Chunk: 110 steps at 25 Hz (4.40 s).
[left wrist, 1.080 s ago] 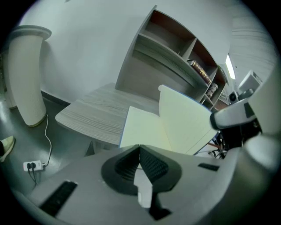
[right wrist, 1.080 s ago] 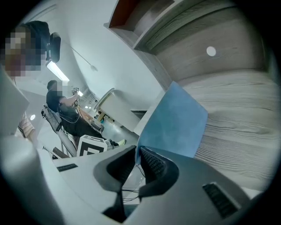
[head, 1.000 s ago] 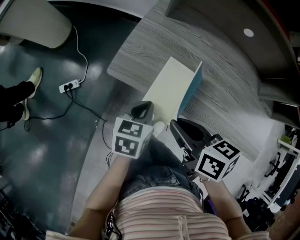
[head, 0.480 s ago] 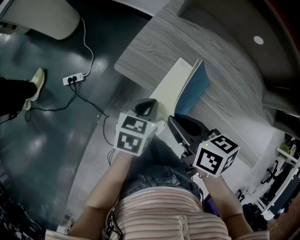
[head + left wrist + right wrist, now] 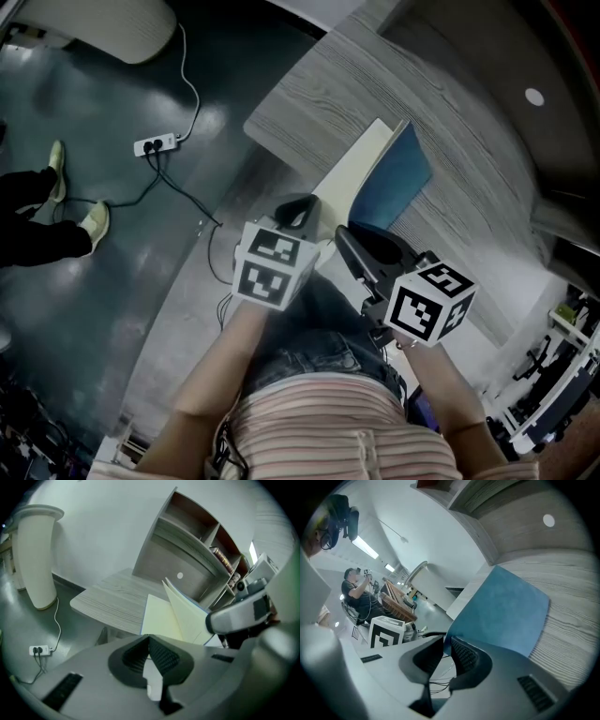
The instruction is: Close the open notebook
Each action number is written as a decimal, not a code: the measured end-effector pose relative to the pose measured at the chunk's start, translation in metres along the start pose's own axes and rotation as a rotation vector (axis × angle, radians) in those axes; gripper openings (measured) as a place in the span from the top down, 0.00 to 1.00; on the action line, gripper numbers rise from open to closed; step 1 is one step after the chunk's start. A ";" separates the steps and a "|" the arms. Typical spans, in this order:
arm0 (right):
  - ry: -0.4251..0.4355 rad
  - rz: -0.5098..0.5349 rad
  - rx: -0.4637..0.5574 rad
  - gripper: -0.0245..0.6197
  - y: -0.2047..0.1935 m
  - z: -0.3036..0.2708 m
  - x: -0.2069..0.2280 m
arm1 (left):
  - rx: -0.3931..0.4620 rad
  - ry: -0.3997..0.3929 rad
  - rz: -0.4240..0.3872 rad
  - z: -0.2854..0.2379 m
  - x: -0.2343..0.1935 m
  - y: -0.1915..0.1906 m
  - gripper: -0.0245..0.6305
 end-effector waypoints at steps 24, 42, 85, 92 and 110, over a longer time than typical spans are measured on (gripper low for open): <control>-0.042 0.049 -0.087 0.87 0.001 -0.033 0.010 | 0.009 0.041 0.085 0.009 -0.009 -0.018 0.94; -0.073 0.084 -0.144 0.84 -0.002 -0.060 0.018 | 0.012 0.057 0.121 0.012 -0.020 -0.027 0.94; -0.012 0.094 0.036 0.95 0.008 -0.030 0.009 | 0.057 0.101 0.092 0.034 -0.017 -0.014 0.94; -0.072 0.106 0.127 0.95 0.007 -0.005 0.010 | 0.093 0.097 0.052 0.043 0.002 0.000 0.94; -0.200 0.129 0.307 0.95 -0.013 0.044 0.016 | 0.103 0.050 -0.082 0.045 0.042 0.018 0.94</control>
Point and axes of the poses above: the fingertips, and each gripper's own axes: z backward along the fingers, x to its right, y out of its top, the point moved 5 cm from there along z, backward along the fingers, and after that the axes turned 11 degrees about -x, right-handed, at the moved point
